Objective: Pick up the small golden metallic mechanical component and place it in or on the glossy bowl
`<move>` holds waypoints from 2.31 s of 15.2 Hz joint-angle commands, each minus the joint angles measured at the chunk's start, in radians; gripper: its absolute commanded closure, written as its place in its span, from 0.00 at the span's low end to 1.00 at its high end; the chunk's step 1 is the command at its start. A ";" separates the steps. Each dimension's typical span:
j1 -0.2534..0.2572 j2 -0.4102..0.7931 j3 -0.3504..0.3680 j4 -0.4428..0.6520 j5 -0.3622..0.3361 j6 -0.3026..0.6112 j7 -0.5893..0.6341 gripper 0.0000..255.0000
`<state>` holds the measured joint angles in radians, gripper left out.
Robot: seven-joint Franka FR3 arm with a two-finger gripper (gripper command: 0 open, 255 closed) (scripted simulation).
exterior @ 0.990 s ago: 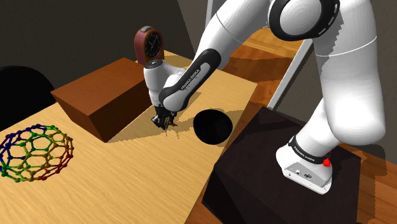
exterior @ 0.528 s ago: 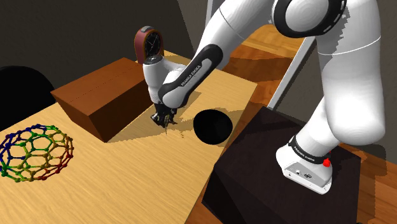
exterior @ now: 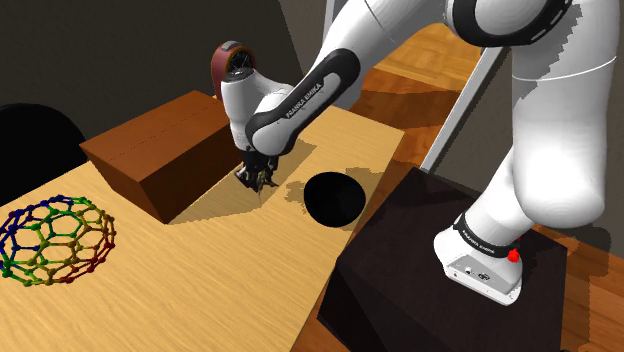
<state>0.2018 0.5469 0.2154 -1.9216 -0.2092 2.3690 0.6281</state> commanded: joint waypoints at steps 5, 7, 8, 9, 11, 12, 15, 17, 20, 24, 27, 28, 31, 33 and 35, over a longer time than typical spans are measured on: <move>-0.010 -0.059 0.013 -0.002 0.019 -0.056 -0.014 1.00; -0.012 -0.078 0.017 -0.001 0.026 -0.076 -0.019 1.00; -0.014 -0.087 0.019 0.001 0.029 -0.086 -0.021 1.00; -0.015 -0.096 0.020 0.002 0.032 -0.096 -0.023 1.00; -0.017 -0.114 0.024 0.005 0.038 -0.117 -0.028 1.00; -0.018 -0.123 0.025 0.007 0.041 -0.127 -0.030 1.00; -0.021 -0.148 0.030 0.014 0.051 -0.158 -0.036 1.00; -0.023 -0.164 0.033 0.020 0.056 -0.180 -0.041 1.00; -0.026 -0.187 0.037 0.031 0.065 -0.212 -0.047 1.00; -0.051 -0.297 0.042 -0.128 0.089 -0.160 -0.069 1.00; -0.071 -0.404 0.044 -0.275 0.118 -0.114 -0.099 1.00; -0.077 -0.440 0.043 -0.322 0.128 -0.101 -0.110 1.00; -0.090 -0.547 0.039 -0.457 0.161 -0.068 -0.147 1.00; -0.094 -0.620 0.033 -0.543 0.183 -0.051 -0.175 1.00; -0.096 -0.694 0.024 -0.627 0.205 -0.039 -0.203 1.00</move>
<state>0.1081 -0.1044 0.2445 -2.4987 -0.0166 2.3209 0.4425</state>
